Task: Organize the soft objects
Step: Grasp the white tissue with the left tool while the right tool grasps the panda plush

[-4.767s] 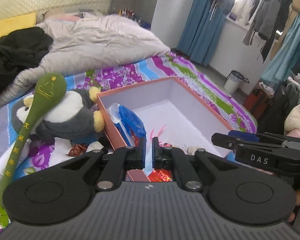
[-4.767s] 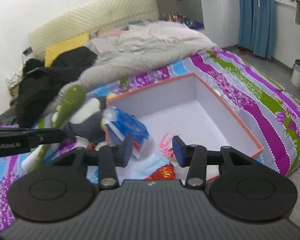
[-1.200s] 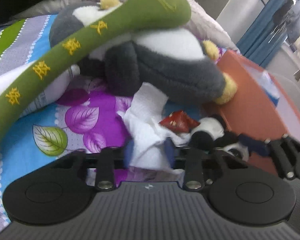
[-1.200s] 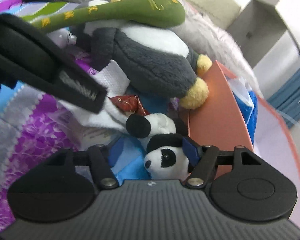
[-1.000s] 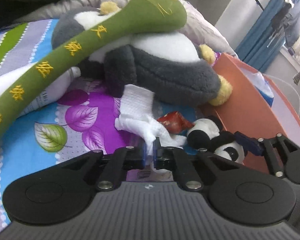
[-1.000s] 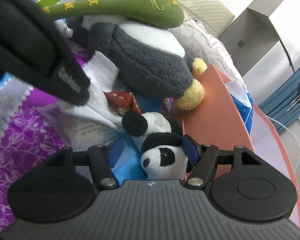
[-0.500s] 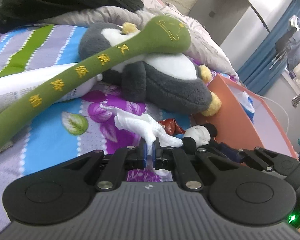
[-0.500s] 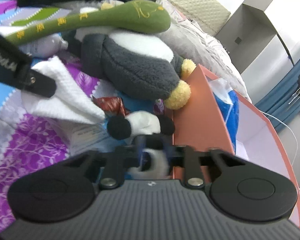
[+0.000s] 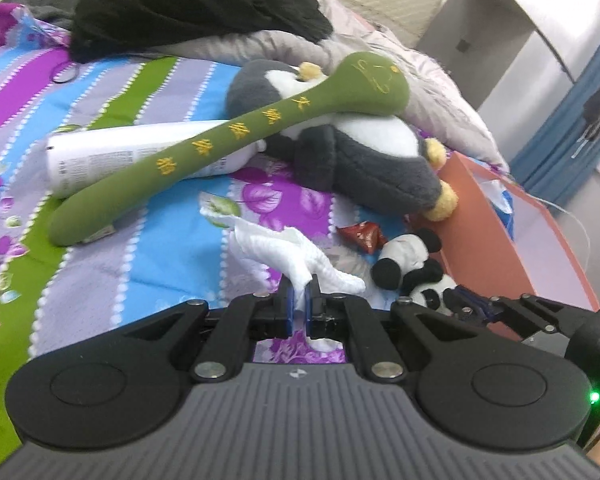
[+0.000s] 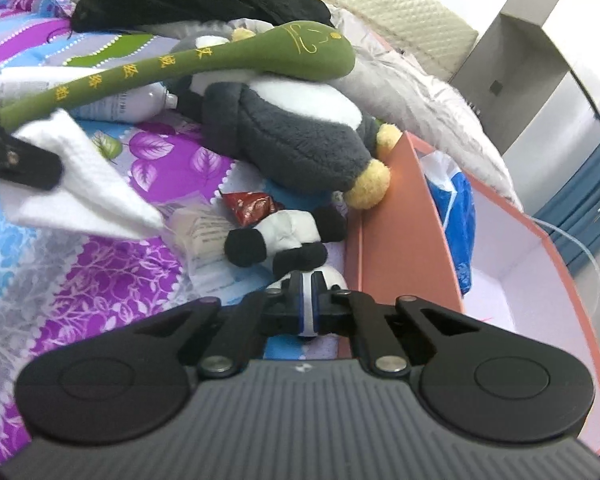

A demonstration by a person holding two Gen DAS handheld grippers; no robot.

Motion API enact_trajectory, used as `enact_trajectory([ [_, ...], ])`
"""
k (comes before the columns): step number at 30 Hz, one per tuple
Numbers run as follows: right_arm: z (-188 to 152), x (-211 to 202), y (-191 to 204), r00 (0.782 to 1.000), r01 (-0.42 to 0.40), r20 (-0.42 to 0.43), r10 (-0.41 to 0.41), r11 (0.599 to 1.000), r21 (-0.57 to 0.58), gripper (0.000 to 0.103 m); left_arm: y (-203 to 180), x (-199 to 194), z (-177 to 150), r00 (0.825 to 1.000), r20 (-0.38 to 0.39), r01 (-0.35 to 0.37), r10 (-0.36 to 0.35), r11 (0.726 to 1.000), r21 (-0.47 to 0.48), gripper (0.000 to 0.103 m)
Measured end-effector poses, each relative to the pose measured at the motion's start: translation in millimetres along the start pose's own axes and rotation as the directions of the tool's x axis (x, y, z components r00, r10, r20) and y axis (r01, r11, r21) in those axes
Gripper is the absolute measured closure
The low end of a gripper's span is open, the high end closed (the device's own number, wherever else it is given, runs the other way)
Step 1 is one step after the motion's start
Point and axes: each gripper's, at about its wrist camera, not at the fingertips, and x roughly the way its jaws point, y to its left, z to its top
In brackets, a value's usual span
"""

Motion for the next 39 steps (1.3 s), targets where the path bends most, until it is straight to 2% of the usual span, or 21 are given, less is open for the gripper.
enact_trajectory([
  [2,-0.2,1.5,-0.1,1.0,-0.015,-0.008,0.015,1.0,0.003,0.079,-1.8,-4.1,-0.9,1.0,-0.003,-0.019,0.019,1.0,0.0,0.097],
  [3,-0.9,2.1,0.3,1.0,-0.017,-0.009,0.017,1.0,-0.004,0.064,-3.0,-6.5,-1.1,1.0,-0.001,-0.027,0.027,1.0,0.003,0.097],
  [4,-1.4,3.5,1.8,1.0,-0.014,-0.003,0.014,1.0,-0.014,0.056,-4.3,-9.5,-1.5,0.999,0.002,-0.04,0.04,0.999,0.008,0.097],
  [7,-4.4,11.6,7.3,1.0,-0.006,-0.013,0.005,0.999,-0.053,0.053,-4.9,-16.3,-2.4,0.998,0.012,-0.058,0.057,0.998,0.005,0.097],
  [8,-5.7,15.1,9.5,1.0,-0.001,-0.023,0.0,0.998,-0.067,0.049,-3.6,-17.9,-3.5,0.998,0.012,-0.061,0.061,0.998,0.002,0.097],
  [10,-8.5,20.9,14.5,0.999,0.017,-0.027,-0.02,0.995,-0.102,0.036,-1.0,-18.5,-4.9,0.998,0.009,-0.064,0.064,0.998,-0.003,0.097],
  [12,-10.7,27.7,19.2,0.998,0.044,-0.03,-0.048,0.99,-0.138,0.033,1.9,-17.6,-7.4,0.998,0.002,-0.056,0.056,0.998,-0.008,0.097],
  [16,-12.5,39.2,23.9,0.993,0.113,-0.019,-0.118,0.977,-0.181,0.034,10.1,-14.6,-14.2,0.999,-0.01,-0.045,0.044,0.999,-0.027,0.097],
  [19,-11.3,43.6,25.3,0.987,0.151,-0.016,-0.157,0.969,-0.196,0.048,16.1,-17.6,-19.8,0.999,-0.014,-0.033,0.032,0.998,-0.051,0.097],
  [20,-9.9,42.4,24.2,0.988,0.144,-0.02,-0.15,0.971,-0.193,0.049,18.3,-19.5,-21.4,0.999,-0.014,-0.03,0.029,0.998,-0.06,0.097],
  [22,-7.2,34.9,20.3,0.992,0.125,-0.011,-0.129,0.975,-0.184,0.059,21.5,-23.9,-24.3,1.0,-0.013,-0.019,0.018,0.997,-0.074,0.097],
  [30,-4.0,-7.4,6.5,0.998,0.059,0.005,-0.059,0.993,-0.099,0.061,20.0,-38.8,-32.6,1.0,-0.002,0.008,-0.008,0.997,-0.08,0.097],
  [39,-21.8,-69.9,-6.2,0.996,-0.094,0.014,0.093,0.993,0.067,0.062,4.7,-46.9,-58.9,0.999,-0.04,0.021,-0.023,0.998,-0.053,0.097],
])
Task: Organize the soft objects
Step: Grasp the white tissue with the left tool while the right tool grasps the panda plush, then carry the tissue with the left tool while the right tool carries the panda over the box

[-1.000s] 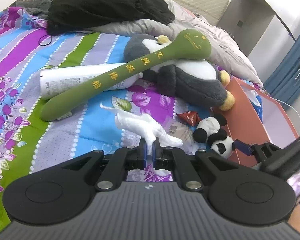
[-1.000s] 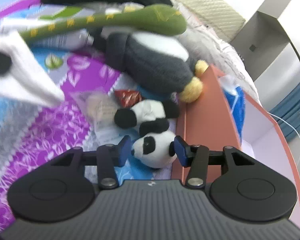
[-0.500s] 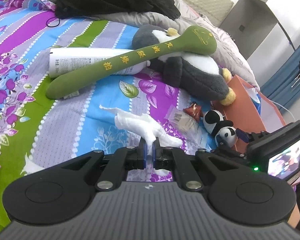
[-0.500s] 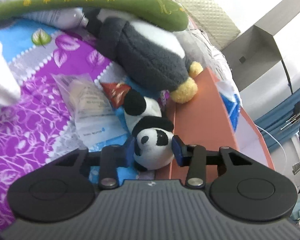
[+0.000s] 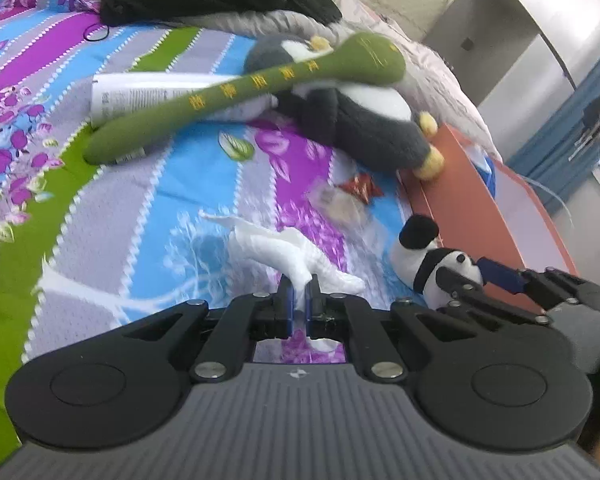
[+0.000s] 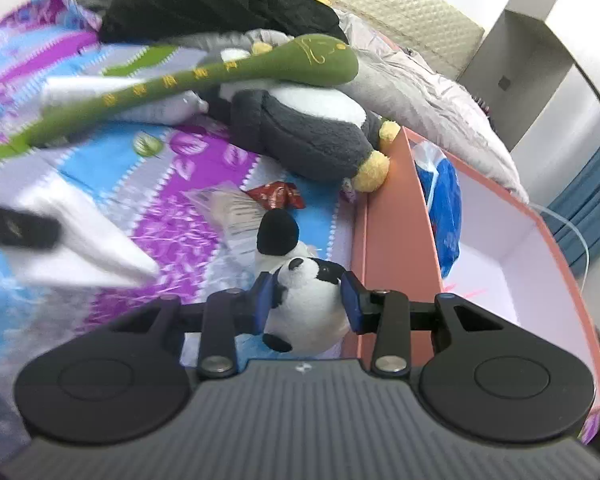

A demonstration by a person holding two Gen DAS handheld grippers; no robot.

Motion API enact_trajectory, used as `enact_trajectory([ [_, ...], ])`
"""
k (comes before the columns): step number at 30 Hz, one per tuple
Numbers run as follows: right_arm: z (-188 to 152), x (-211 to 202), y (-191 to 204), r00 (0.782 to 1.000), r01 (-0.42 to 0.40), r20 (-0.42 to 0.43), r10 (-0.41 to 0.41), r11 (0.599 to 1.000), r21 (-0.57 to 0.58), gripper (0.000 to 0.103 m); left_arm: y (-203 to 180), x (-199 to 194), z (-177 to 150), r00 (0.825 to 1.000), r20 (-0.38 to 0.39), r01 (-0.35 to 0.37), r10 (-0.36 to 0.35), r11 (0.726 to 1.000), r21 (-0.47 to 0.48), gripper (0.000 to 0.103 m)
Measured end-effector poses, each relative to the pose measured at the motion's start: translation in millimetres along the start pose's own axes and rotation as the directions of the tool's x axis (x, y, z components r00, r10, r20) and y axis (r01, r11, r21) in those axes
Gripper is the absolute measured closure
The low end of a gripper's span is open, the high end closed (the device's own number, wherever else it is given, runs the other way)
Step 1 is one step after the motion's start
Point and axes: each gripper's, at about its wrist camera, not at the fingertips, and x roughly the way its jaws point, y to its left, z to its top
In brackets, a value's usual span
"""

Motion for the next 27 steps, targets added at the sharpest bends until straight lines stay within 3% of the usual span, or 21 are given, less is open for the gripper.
enact_trajectory([
  [9,-25.9,-47.2,-6.1,0.985,-0.168,-0.01,0.172,0.97,0.175,0.061,-3.2,-1.7,-27.7,0.999,-0.051,-0.015,0.016,1.0,0.016,0.096],
  [17,-47.0,-28.3,-6.7,0.963,-0.208,-0.106,0.246,0.937,0.28,0.055,2.9,-2.4,-39.5,0.996,-0.085,-0.028,0.029,1.0,0.01,0.096],
  [19,-51.3,-18.4,-8.0,0.96,-0.205,-0.121,0.252,0.93,0.304,0.047,3.4,-3.0,-40.1,0.996,-0.084,-0.028,0.029,1.0,0.011,0.096],
  [21,-53.9,-12.2,-10.8,0.953,-0.222,-0.124,0.277,0.916,0.335,0.045,3.4,-2.0,-40.6,0.996,-0.087,-0.029,0.03,1.0,0.01,0.096],
  [24,-54.2,-2.3,-12.3,0.926,-0.279,-0.135,0.351,0.882,0.379,0.045,2.6,-0.8,-41.2,0.995,-0.092,-0.034,0.035,0.999,0.015,0.096],
  [27,-56.6,9.6,-13.1,0.885,-0.332,-0.16,0.438,0.832,0.444,0.045,1.7,-0.3,-41.5,0.995,-0.091,-0.037,0.039,0.999,0.019,0.096],
])
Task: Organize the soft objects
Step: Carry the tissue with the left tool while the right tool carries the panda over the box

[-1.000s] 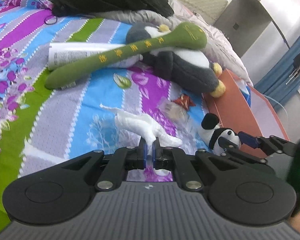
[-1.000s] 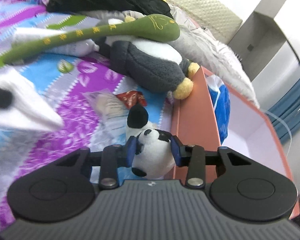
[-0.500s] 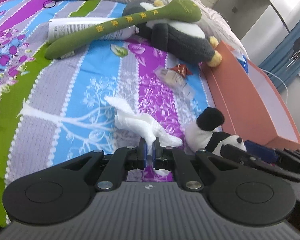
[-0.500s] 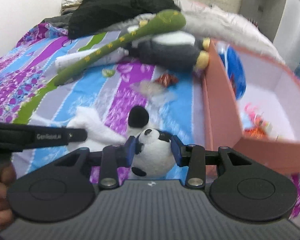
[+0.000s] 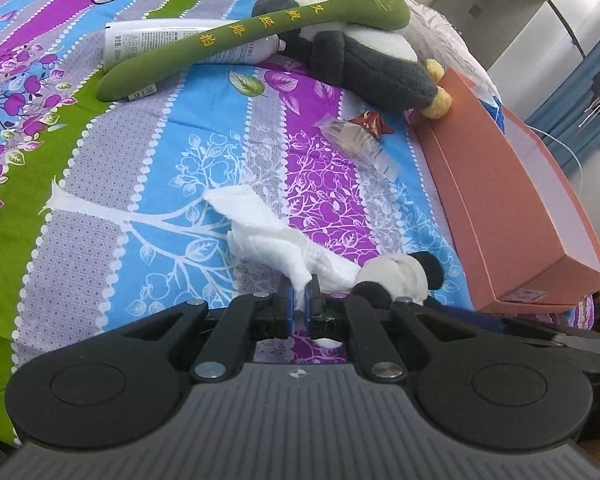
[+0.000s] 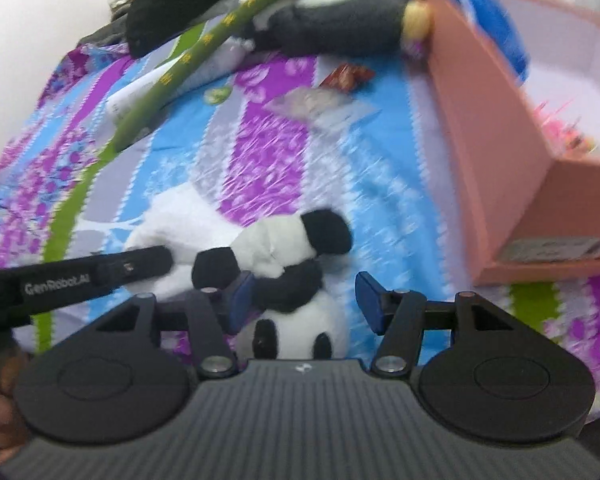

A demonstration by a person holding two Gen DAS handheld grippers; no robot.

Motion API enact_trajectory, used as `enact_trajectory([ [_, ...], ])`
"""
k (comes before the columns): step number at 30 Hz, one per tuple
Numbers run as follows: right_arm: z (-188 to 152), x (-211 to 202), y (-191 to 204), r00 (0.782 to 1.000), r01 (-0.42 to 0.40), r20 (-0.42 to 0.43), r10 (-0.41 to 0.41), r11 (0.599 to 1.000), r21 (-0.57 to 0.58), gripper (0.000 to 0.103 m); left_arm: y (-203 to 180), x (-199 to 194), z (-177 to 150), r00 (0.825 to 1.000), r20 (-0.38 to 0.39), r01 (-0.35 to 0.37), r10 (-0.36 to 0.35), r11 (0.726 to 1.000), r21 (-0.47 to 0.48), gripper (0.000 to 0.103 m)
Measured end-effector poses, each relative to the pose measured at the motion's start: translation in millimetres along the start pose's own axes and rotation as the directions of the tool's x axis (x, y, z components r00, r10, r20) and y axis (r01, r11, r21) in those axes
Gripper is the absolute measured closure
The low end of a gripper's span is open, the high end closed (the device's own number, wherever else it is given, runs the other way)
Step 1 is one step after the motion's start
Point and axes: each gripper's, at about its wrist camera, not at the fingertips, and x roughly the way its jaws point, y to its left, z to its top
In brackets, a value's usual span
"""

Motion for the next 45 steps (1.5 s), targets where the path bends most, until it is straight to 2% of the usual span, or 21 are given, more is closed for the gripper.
enact_trajectory([
  [3,-4.4,14.2,-8.5,0.998,-0.013,-0.06,0.016,0.999,0.053,0.046,0.8,-0.4,0.0,1.0,0.001,-0.003,0.003,1.0,-0.004,0.096],
  [6,-6.6,14.2,-13.2,0.998,-0.04,-0.049,0.044,0.995,0.093,0.046,2.2,-1.3,-0.8,1.0,0.0,-0.008,0.008,1.0,-0.007,0.097],
  [12,-6.0,6.9,-13.0,0.998,-0.036,-0.04,0.04,0.996,0.08,0.047,1.3,-3.2,-2.0,1.0,0.0,-0.009,0.009,1.0,-0.008,0.097],
  [18,1.6,-11.1,-16.1,0.999,-0.034,0.013,0.034,0.997,0.064,0.047,-6.8,-11.4,4.6,1.0,0.029,-0.009,0.009,1.0,0.021,0.097],
  [28,30.9,-63.1,-20.8,0.99,-0.032,0.137,0.025,0.998,0.048,0.047,-33.7,-36.4,31.4,0.994,0.083,0.066,-0.071,0.996,0.058,0.097],
  [36,65.2,-106.4,-30.0,0.967,-0.006,0.253,-0.001,1.0,0.027,0.047,-72.1,-63.0,63.0,0.979,0.142,0.132,-0.148,0.984,0.121,0.097],
  [45,103.0,-150.9,-50.4,0.927,0.034,0.373,-0.037,0.999,0.014,0.047,-132.2,-83.3,101.3,0.947,0.197,0.216,-0.255,0.956,0.201,0.097],
])
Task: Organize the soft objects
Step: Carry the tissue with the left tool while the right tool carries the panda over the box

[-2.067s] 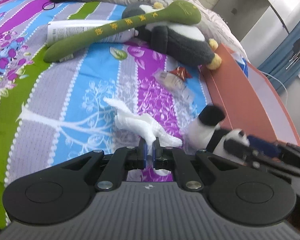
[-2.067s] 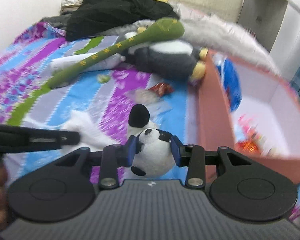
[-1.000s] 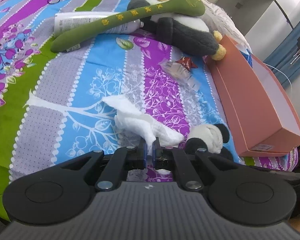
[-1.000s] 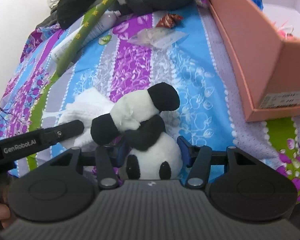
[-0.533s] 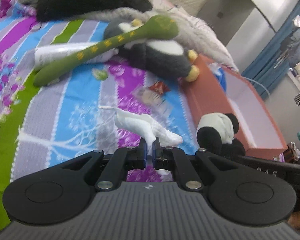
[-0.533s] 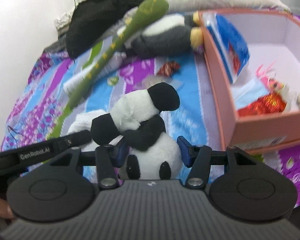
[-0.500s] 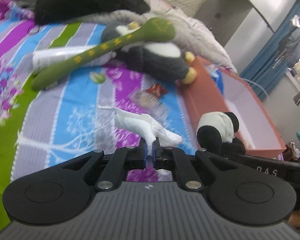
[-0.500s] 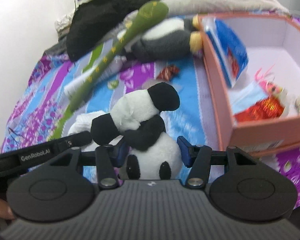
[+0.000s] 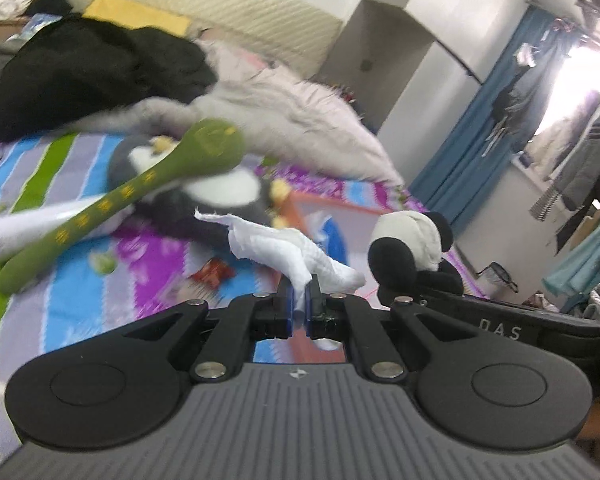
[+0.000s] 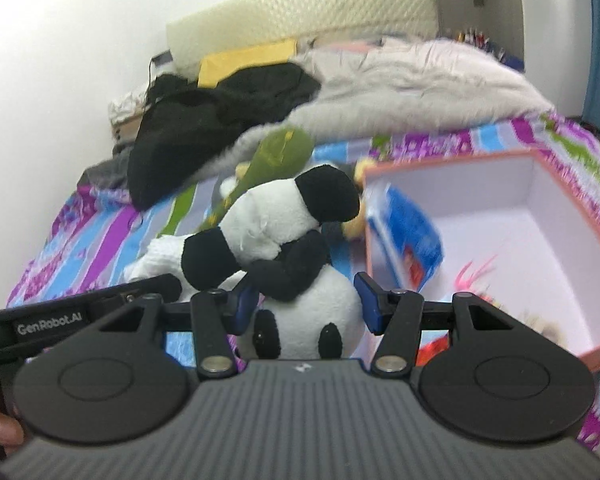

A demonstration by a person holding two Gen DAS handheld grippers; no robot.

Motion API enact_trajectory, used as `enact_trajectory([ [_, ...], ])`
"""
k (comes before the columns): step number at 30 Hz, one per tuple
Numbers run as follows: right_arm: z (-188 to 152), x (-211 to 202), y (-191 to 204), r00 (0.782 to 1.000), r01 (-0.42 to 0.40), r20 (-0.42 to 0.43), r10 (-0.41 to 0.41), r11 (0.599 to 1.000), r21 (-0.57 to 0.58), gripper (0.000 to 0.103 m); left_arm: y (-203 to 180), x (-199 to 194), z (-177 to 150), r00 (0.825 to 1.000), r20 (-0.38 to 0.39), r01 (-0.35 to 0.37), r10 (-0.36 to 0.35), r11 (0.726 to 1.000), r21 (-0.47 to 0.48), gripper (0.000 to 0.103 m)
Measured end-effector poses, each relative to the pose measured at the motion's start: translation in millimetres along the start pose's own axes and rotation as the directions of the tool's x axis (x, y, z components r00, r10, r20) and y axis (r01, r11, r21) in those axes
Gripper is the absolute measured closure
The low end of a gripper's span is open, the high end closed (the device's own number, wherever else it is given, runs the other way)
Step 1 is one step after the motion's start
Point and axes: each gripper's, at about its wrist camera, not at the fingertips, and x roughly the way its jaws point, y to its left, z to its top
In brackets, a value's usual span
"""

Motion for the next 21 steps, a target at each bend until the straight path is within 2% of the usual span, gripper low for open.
enact_trajectory([
  [4,17.8,-5.9,-13.7,0.999,0.04,0.031,-0.04,0.999,-0.009,0.047,-24.0,9.8,17.6,1.0,0.014,0.027,-0.028,0.999,0.032,0.096],
  [6,25.1,-4.7,-20.4,0.996,0.085,0.033,-0.085,0.996,-0.018,0.047,-35.1,15.9,25.6,0.999,0.021,0.041,-0.042,0.998,0.045,0.097],
  [10,39.4,0.0,-48.5,0.994,0.112,0.013,-0.112,0.993,0.025,0.047,-60.7,33.9,44.1,0.998,0.016,0.066,-0.068,0.994,0.082,0.096],
  [16,48.4,12.2,-91.3,0.98,0.199,-0.022,-0.198,0.979,0.044,0.047,-96.3,78.1,56.6,0.992,-0.066,0.114,-0.107,0.986,0.118,0.096],
  [21,39.8,26.9,-125.5,0.97,0.23,-0.098,-0.222,0.971,0.072,0.047,-105.6,124.4,55.2,0.98,-0.151,0.145,-0.13,0.985,0.091,0.096],
])
